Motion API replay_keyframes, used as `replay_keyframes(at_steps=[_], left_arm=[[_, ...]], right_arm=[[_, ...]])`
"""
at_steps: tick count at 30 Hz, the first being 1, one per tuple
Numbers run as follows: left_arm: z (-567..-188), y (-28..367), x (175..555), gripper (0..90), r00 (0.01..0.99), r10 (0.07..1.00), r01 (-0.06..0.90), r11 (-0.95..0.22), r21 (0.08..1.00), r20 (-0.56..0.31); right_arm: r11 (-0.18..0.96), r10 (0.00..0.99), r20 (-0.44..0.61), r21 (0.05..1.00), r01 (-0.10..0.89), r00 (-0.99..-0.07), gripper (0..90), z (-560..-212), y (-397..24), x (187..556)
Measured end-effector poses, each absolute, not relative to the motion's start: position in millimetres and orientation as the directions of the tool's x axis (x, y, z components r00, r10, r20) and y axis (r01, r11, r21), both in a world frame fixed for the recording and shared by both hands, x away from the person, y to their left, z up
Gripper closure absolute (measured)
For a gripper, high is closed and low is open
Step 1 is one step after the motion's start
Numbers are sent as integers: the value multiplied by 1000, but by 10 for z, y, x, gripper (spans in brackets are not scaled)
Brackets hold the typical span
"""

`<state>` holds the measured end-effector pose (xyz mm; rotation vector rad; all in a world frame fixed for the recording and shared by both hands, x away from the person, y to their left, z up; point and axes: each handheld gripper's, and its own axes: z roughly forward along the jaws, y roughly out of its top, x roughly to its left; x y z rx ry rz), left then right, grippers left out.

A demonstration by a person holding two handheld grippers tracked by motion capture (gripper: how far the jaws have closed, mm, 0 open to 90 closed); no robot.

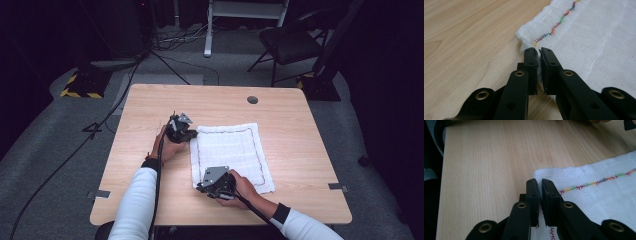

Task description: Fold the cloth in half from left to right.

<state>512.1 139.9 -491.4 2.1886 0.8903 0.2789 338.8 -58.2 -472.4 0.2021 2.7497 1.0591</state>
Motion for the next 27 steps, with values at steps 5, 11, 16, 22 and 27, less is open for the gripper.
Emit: replay_keyframes(at_steps=[5, 11, 16, 22, 27], left_arm=[[-4836, 1460, 5105, 838, 727, 681, 510, -451, 733, -86], [-4794, 1476, 5091, 839, 720, 688, 504, -429, 750, -91], [-4758, 1393, 5097, 840, 727, 682, 481, -421, 769, -81], [-4694, 1283, 5092, 842, 709, 702, 456, -388, 801, -63], [-4656, 994, 5118, 844, 711, 699, 436, -361, 824, -70]], right_arm=[[717, 199, -134, 696, 50, -971, 846, -4655, -588, 3370], [709, 209, -146, 703, 48, -967, 848, -4578, -618, 3372], [694, 228, -147, 718, 55, -963, 849, -4505, -704, 3393], [665, 282, -124, 740, 100, -951, 849, -4425, -920, 3444], [652, 334, -123, 746, 135, -935, 850, -4381, -1143, 3455]])
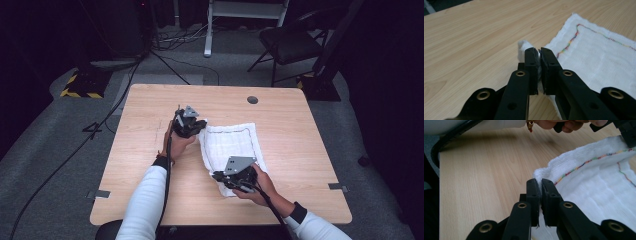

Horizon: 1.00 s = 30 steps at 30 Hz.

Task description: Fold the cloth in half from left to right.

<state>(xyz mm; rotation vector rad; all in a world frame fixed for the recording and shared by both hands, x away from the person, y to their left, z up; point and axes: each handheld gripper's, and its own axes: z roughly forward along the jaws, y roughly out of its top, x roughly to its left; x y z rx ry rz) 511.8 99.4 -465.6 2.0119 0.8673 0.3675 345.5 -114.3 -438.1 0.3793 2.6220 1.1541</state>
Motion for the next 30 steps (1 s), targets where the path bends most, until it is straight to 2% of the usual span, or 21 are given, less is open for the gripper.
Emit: replay_keyframes(at_steps=[18, 30], left_arm=[[-4531, 350, 5214, 846, 760, 649, 388, -434, 813, -17], [-4467, 54, 5238, 848, 795, 606, 341, -468, 815, 16]], right_arm=[[608, 469, -120, 762, 222, -875, 851, -4291, -1861, 3416], [594, 521, -150, 770, 231, -840, 853, -4274, -2102, 3349]])
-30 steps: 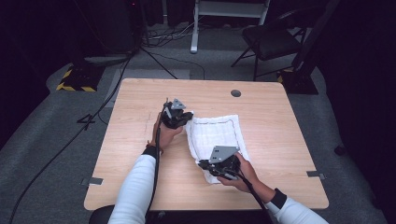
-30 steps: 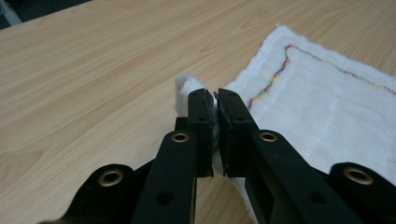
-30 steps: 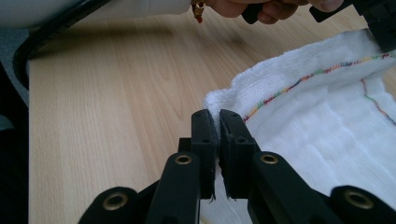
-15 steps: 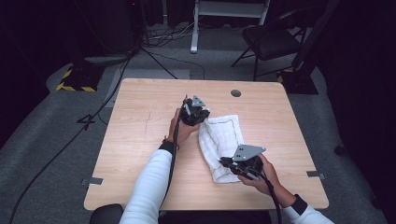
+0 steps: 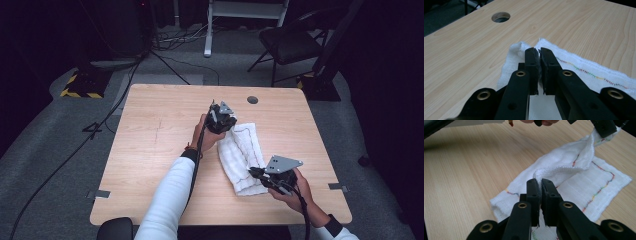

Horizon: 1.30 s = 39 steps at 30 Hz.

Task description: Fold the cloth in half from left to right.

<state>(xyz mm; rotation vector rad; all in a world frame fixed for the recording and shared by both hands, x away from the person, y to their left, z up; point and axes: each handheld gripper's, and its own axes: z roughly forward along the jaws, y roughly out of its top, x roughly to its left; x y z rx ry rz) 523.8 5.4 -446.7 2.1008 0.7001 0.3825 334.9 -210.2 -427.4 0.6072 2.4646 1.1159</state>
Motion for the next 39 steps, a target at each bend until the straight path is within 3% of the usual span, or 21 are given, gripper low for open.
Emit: replay_keyframes(at_steps=[22, 23, 24, 28, 30, 32, 39], left_arm=[[-4621, -623, 5340, 844, 841, 540, 310, -538, 784, 37], [-4639, -651, 5339, 812, 839, 543, 312, -546, 778, 44], [-4650, -671, 5334, 729, 832, 554, 323, -544, 774, 42], [-4634, -638, 5293, 417, 816, 578, 376, -524, 764, -4], [-4602, -577, 5241, 296, 821, 571, 380, -522, 763, -18], [-4561, -480, 5157, 253, 832, 553, 378, -516, 769, -37], [-4515, -142, 4667, 242, 881, 472, 301, -576, 760, 9]], right_arm=[[602, 568, -120, 735, 311, -814, 846, -4416, -2461, 3225], [607, 568, -118, 728, 318, -814, 819, -4431, -2468, 3229], [608, 574, -114, 722, 329, -811, 745, -4449, -2473, 3233], [595, 607, -104, 717, 363, -788, 600, -4496, -2514, 3268], [597, 615, -106, 710, 374, -781, 566, -4507, -2530, 3278], [593, 620, -102, 710, 380, -778, 531, -4511, -2551, 3286], [573, 648, -101, 717, 397, -755, 504, -4518, -2669, 3378]])
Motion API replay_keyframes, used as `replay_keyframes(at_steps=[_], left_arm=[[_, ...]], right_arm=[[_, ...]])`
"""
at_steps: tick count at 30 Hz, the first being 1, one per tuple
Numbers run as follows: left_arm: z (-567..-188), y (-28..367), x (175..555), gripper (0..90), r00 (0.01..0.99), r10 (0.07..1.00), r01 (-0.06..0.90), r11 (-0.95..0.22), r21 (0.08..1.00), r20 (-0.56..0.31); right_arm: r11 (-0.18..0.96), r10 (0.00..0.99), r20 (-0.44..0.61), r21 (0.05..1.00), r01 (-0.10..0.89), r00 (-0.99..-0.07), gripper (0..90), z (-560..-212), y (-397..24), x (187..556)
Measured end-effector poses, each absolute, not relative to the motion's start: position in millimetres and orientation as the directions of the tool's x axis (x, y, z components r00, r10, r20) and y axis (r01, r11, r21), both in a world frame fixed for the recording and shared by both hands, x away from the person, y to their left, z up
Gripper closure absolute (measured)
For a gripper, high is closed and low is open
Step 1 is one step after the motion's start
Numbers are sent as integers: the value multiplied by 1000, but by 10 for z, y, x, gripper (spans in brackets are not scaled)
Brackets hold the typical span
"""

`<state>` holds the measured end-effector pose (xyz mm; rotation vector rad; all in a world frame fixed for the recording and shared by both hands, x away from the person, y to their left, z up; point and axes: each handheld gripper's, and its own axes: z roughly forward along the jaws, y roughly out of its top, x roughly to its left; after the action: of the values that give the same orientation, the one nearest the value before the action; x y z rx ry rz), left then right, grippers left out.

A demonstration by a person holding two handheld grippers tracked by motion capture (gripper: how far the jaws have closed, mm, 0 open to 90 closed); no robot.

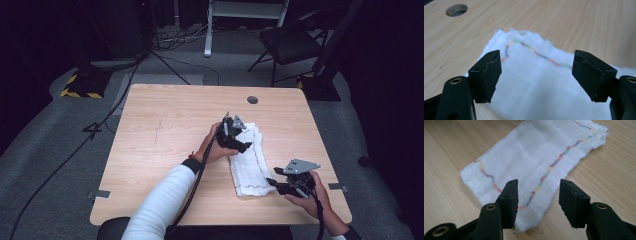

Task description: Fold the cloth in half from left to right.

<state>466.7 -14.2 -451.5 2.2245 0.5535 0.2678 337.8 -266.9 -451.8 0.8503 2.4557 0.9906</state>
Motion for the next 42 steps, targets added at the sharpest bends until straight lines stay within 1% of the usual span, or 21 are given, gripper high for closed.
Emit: replay_keyframes(at_steps=[3, 5, 9, 14, 19, 22, 28, 30, 33, 35, 38, 42], left_arm=[[-4578, -57, 4446, 243, 904, 428, 290, -594, 750, -11], [-4635, -29, 4287, 248, 917, 399, 269, -612, 744, -3], [-4720, -24, 4072, 254, 938, 346, 257, -637, 727, -28], [-4791, -45, 3862, 262, 953, 303, 224, -665, 712, -17], [-4919, -53, 3791, 256, 956, 292, 201, -708, 677, 21], [-4939, -31, 3779, 256, 956, 292, 194, -705, 682, 30], [-4954, 88, 3752, 260, 955, 298, 209, -699, 683, 13], [-4953, 140, 3719, 264, 955, 296, 205, -702, 682, 18], [-4961, 208, 3698, 265, 954, 299, 222, -697, 682, -5], [-5002, 328, 3688, 265, 948, 312, 262, -667, 697, -58], [-5005, 386, 3628, 265, 942, 332, 272, -660, 700, -53], [-5008, 430, 3553, 264, 933, 356, 291, -649, 703, -57]], right_arm=[[578, 661, -102, 702, 417, -744, 505, -4564, -2718, 3448], [585, 662, -100, 689, 429, -743, 505, -4609, -2737, 3487], [604, 653, -92, 661, 444, -752, 503, -4702, -2759, 3550], [637, 614, -85, 640, 429, -785, 499, -4787, -2711, 3556], [642, 600, -75, 639, 424, -796, 512, -4821, -2678, 3541], [630, 603, -57, 645, 432, -796, 512, -4835, -2681, 3536], [615, 601, -31, 656, 437, -799, 504, -4857, -2615, 3482], [621, 591, -32, 655, 430, -806, 490, -4857, -2576, 3458], [618, 585, -19, 658, 430, -811, 470, -4866, -2538, 3441], [614, 573, 4, 661, 432, -820, 457, -4877, -2492, 3424], [620, 560, 3, 661, 422, -828, 440, -4879, -2438, 3390], [638, 533, -14, 663, 391, -846, 359, -4884, -2407, 3370]])
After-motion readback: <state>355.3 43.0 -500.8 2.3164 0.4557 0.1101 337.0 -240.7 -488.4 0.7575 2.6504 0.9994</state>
